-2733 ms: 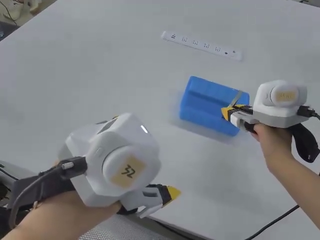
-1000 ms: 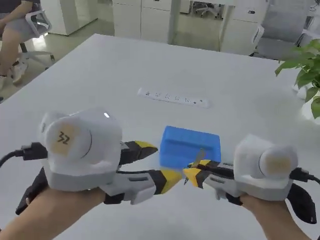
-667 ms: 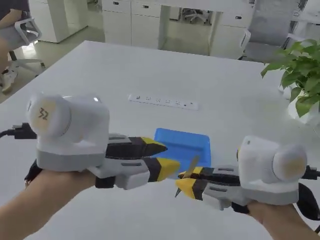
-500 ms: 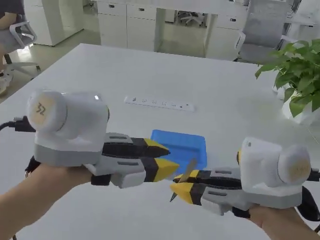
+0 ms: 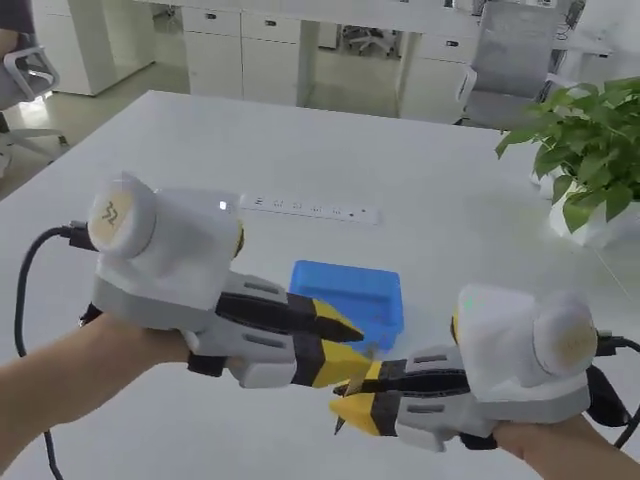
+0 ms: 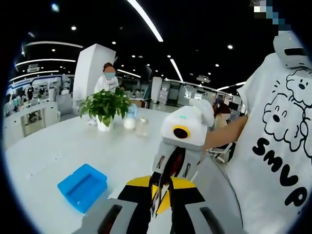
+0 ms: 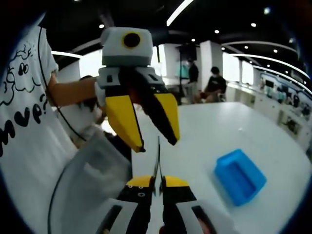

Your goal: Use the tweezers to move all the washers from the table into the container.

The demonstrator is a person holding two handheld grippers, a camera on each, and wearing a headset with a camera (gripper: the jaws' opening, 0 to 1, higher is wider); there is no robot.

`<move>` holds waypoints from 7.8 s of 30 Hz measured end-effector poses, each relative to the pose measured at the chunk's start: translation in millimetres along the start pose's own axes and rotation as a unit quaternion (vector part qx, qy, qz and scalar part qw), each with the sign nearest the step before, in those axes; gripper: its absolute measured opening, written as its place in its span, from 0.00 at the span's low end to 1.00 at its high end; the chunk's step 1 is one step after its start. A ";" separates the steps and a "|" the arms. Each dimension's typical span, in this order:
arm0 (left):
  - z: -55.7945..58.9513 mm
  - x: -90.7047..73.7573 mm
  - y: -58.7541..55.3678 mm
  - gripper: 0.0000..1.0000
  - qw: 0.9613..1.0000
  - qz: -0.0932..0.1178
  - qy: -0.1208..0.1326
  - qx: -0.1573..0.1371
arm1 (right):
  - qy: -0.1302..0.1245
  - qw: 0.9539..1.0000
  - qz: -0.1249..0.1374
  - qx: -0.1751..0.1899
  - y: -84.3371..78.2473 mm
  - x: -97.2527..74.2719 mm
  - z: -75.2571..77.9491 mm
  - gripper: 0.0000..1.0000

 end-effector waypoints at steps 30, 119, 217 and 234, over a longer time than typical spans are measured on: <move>1.5 5.3 -18.1 0.00 0.998 -0.048 -0.048 0.004 | 0.018 0.999 -0.042 0.008 -18.6 8.2 -4.1 0.04; -115.2 58.9 -165.3 0.00 0.928 -0.342 0.049 0.142 | -0.151 0.968 -0.074 0.186 -82.5 17.6 82.9 0.28; -48.5 -74.1 -85.1 0.99 0.892 -0.061 0.434 -0.113 | -0.410 0.865 0.056 0.283 -86.2 -98.5 46.0 0.99; -43.5 -74.2 -84.7 0.99 0.894 -0.049 0.429 -0.122 | -0.405 0.870 0.039 0.278 -88.7 -95.3 44.2 0.98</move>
Point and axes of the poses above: the centre of the closed fingertips' face, and the gripper's own axes: x roughly forward along the fingers, z roughly to its right, y roughly out of its top, the point moved 7 cm from there along -x, roughly backward along the fingers
